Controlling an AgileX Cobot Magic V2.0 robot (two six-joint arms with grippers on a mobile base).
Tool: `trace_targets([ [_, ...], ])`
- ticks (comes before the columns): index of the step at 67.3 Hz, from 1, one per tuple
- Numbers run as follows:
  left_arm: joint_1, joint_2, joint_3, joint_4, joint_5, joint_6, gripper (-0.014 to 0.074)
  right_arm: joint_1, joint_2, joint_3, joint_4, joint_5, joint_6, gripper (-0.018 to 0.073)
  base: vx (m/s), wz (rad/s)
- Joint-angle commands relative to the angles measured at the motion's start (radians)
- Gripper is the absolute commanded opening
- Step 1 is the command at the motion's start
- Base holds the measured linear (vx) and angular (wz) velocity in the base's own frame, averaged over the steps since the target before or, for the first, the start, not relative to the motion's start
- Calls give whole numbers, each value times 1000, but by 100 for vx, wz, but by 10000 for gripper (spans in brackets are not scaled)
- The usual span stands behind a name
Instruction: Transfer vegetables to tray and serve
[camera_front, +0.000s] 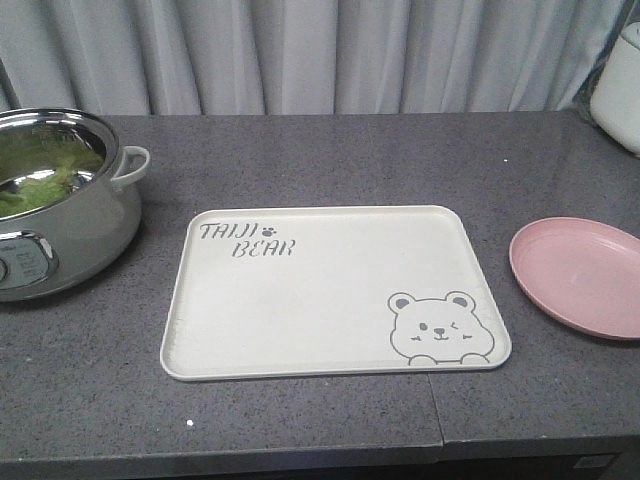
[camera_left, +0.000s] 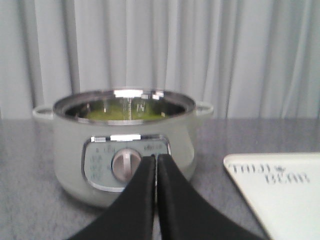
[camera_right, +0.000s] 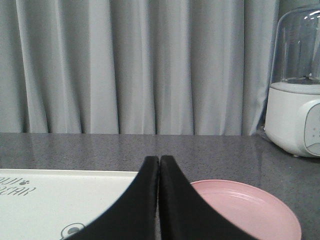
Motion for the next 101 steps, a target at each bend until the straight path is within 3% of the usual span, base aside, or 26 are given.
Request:
trace_targets([
  [1, -7, 51, -147, -10, -1, -8, -7, 0, 102, -144, -50, 15, -12, -4, 0, 0],
  [15, -7, 319, -446, -10, 190, -6, -7, 0, 343, -426, -130, 126, -12, -4, 0, 0],
  [26, -7, 523, -593, -9, 270, -4, -7, 0, 521, -566, -130, 188, -12, -4, 0, 0],
  [39, -7, 626, -598, -1, 283, -4, -7, 0, 625, -571, -121, 236, 3, -4, 0, 0],
  [64, -7, 636, -598, 0, 292, -4, -7, 0, 664, -571, -121, 247, 4, -4, 0, 0],
  [70, -7, 636, -598, 57, 294, -8, 15, 0, 664, -571, -121, 269, 11, 8, 0, 0],
  [78, -7, 636, -598, 141, 300, -66, 157, 0, 664, -571, -138, 301, 18, 153, 0, 0],
  [91, -7, 636, -598, 154, 300, -95, 486, 0, 663, -571, -167, 321, 6, 515, 0, 0],
  [101, -7, 636, -598, 155, 300, -95, 589, 0, 663, -571, -167, 321, 6, 603, 0, 0],
])
